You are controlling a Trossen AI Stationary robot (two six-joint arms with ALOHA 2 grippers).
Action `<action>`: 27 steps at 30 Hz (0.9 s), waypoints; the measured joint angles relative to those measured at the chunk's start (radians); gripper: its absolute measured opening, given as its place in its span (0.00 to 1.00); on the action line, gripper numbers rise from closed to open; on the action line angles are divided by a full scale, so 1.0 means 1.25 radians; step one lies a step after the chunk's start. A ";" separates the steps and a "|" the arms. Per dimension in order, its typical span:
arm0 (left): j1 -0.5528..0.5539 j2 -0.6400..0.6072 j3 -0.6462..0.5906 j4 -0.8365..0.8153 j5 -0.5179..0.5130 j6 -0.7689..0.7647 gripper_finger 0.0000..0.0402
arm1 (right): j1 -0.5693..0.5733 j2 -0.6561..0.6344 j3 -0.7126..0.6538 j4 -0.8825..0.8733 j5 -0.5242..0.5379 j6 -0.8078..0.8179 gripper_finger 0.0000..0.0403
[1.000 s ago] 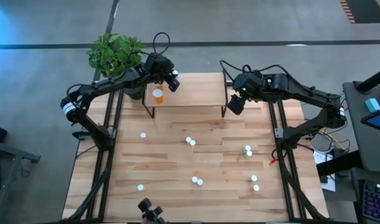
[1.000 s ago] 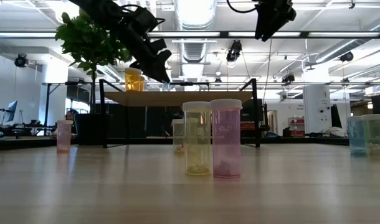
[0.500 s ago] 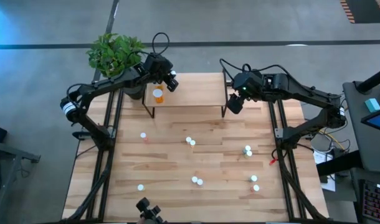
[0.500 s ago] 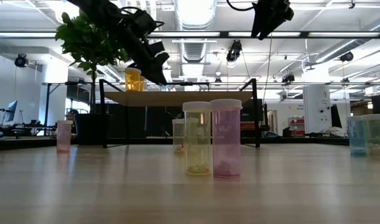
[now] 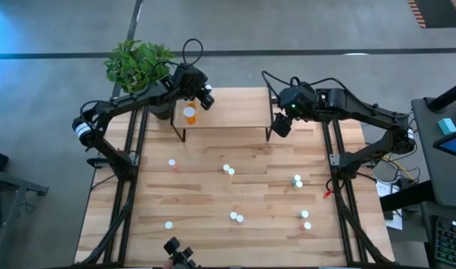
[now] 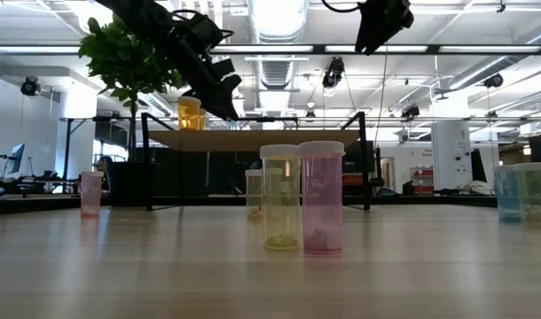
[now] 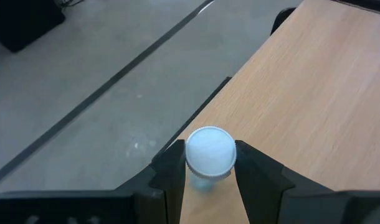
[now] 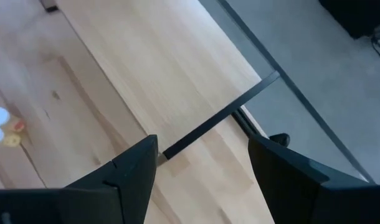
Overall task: Pick and place medicine bottles onto shelf by color
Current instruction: Put the blue pill bottle on the shelf, then put the yellow pill bottle on the shelf
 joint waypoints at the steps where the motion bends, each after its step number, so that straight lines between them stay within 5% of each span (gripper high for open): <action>1: 0.000 0.000 0.000 0.000 0.000 -0.002 0.27 | 0.000 0.000 0.000 -0.001 0.000 -0.004 0.60; 15: 0.000 -0.004 0.012 -0.001 0.001 -0.004 0.50 | 0.000 0.000 0.000 -0.007 0.001 -0.026 0.60; 22: -0.011 -0.058 0.055 0.000 0.004 0.001 0.53 | 0.000 -0.007 -0.015 -0.075 -0.001 0.019 0.60; 27: -0.037 -0.123 0.063 0.030 0.021 -0.055 0.53 | 0.000 -0.088 -0.095 0.029 -0.119 0.030 0.60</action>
